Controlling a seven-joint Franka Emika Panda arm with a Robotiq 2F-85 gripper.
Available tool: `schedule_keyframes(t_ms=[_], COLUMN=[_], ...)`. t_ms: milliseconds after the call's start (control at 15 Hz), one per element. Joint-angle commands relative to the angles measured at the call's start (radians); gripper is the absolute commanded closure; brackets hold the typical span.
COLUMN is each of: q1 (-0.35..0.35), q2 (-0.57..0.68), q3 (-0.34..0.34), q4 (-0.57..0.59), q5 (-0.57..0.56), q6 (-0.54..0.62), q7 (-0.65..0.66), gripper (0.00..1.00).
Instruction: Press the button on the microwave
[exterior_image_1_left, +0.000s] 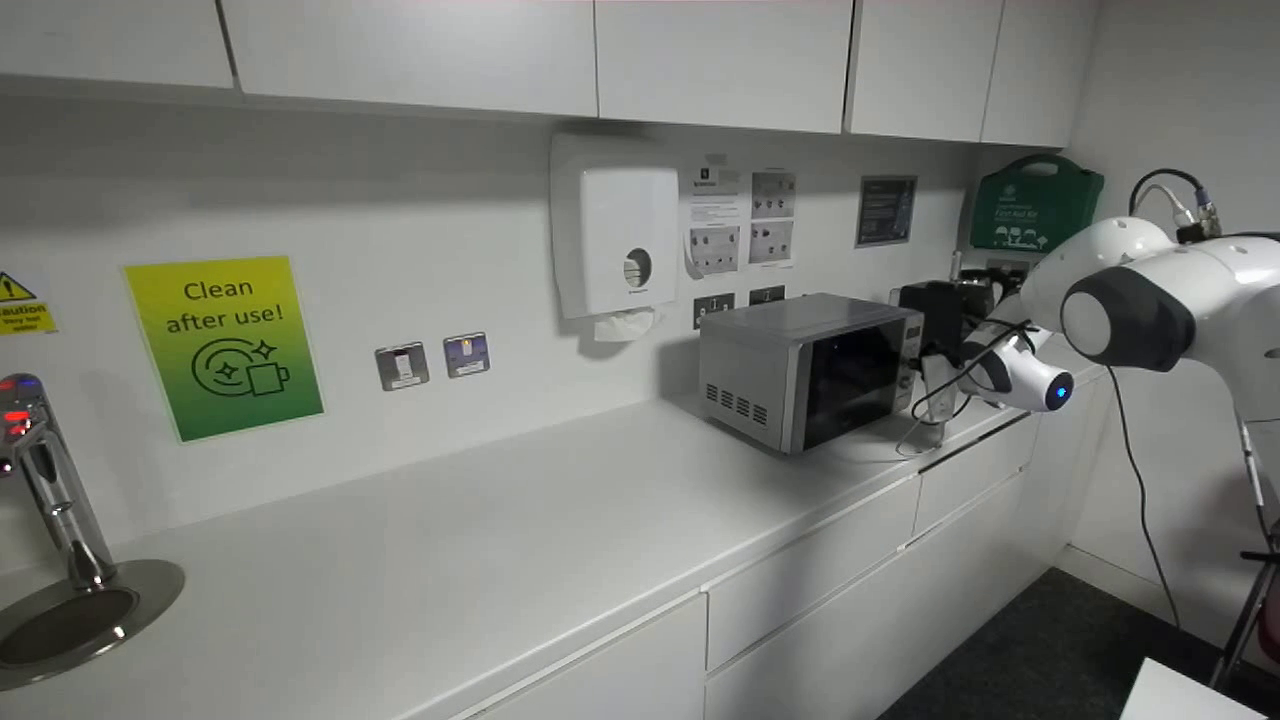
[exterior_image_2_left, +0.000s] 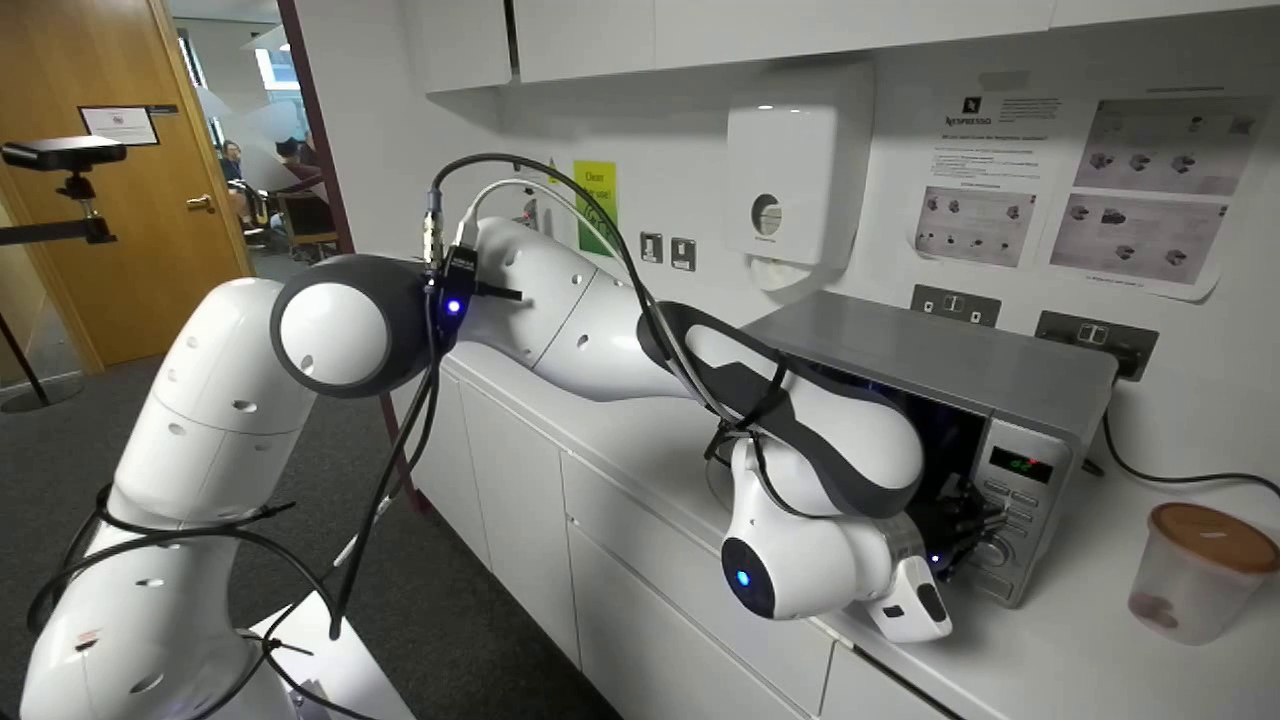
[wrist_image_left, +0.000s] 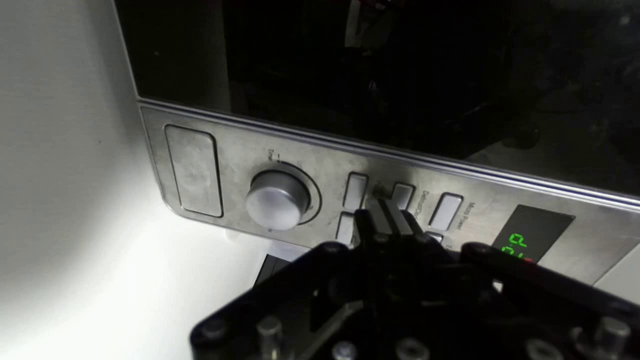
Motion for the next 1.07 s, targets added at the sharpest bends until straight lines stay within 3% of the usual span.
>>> schedule_keyframes(t_ms=[0,333,667,867,1000], q1=[0.008,0.003,-0.034,-0.047,-0.035], q2=[-0.007,-0.046,-0.227,-0.340,-0.416], q3=[-0.004,-0.014,-0.049,-0.085,-0.103], q4=[-0.002,-0.061,-0.293,-0.414,-0.479], q5=[0.034,-0.027,-0.153,-0.348,-0.514], q6=[-0.051,-0.043,-0.279,-0.317,-0.206], q7=[-0.053,-0.081,-0.162,-0.174,-0.154], gripper=[1.00,1.00,1.00,1.00,1.00])
